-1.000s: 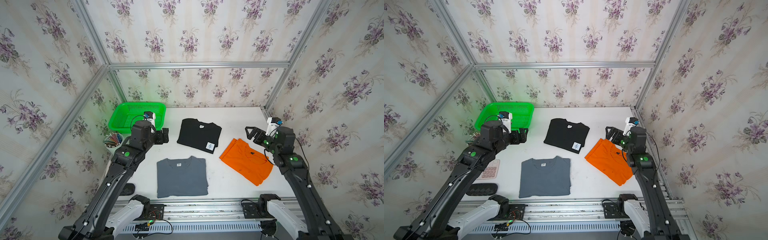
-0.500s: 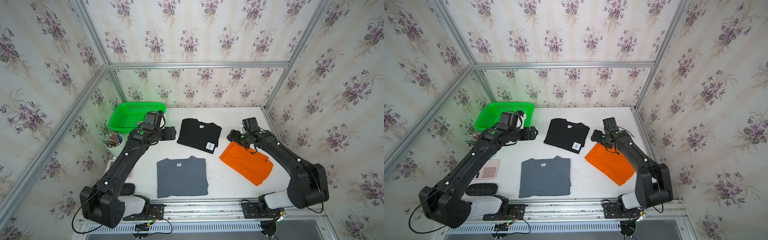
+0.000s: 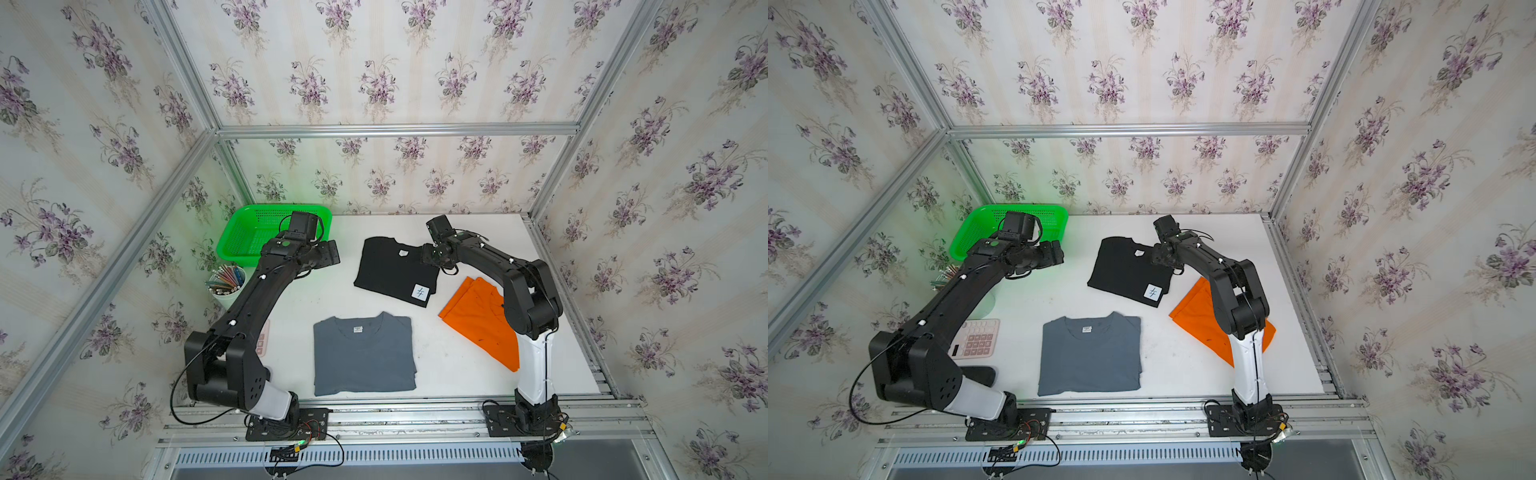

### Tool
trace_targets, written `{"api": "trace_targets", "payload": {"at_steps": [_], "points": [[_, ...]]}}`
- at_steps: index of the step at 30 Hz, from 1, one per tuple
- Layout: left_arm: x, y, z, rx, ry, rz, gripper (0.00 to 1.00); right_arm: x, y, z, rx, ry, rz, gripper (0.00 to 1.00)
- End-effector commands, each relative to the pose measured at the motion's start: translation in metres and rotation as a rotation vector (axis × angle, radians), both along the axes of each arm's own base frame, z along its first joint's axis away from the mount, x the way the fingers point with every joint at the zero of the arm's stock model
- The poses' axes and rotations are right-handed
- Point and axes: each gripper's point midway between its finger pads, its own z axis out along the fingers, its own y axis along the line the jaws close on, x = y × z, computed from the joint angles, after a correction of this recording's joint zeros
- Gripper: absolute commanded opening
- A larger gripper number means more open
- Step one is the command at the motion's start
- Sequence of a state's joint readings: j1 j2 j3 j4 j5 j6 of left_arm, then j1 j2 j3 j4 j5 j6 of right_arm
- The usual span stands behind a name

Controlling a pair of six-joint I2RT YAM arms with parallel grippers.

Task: Put the folded t-shirts into the basket
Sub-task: Adjust the T-shirt at the center of the board.

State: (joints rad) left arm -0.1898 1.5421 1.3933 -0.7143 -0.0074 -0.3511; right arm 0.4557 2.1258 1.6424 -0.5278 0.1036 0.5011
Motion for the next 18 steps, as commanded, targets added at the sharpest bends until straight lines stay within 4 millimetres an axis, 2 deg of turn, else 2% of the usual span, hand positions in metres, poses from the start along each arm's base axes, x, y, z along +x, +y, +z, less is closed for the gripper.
{"api": "trace_targets", "payload": {"at_steps": [1,5,9,15,18], "points": [[0.029,0.007,0.006,0.073,-0.053,-0.012,0.93,0.005,-0.012,-0.014,-0.095,0.002,-0.027,0.65],[0.06,0.015,-0.006,0.109,-0.012,-0.003,0.93,0.007,-0.029,-0.043,-0.206,0.03,-0.055,0.67],[0.086,0.02,-0.021,0.126,-0.012,0.001,0.93,0.008,-0.057,-0.06,-0.298,0.062,-0.093,0.7],[0.114,0.017,-0.055,0.132,0.067,-0.04,0.89,0.014,-0.115,-0.065,-0.342,0.102,-0.167,0.72],[0.121,0.007,-0.061,0.096,0.085,-0.081,0.88,0.017,-0.134,-0.064,-0.318,0.108,-0.149,0.72]]}}
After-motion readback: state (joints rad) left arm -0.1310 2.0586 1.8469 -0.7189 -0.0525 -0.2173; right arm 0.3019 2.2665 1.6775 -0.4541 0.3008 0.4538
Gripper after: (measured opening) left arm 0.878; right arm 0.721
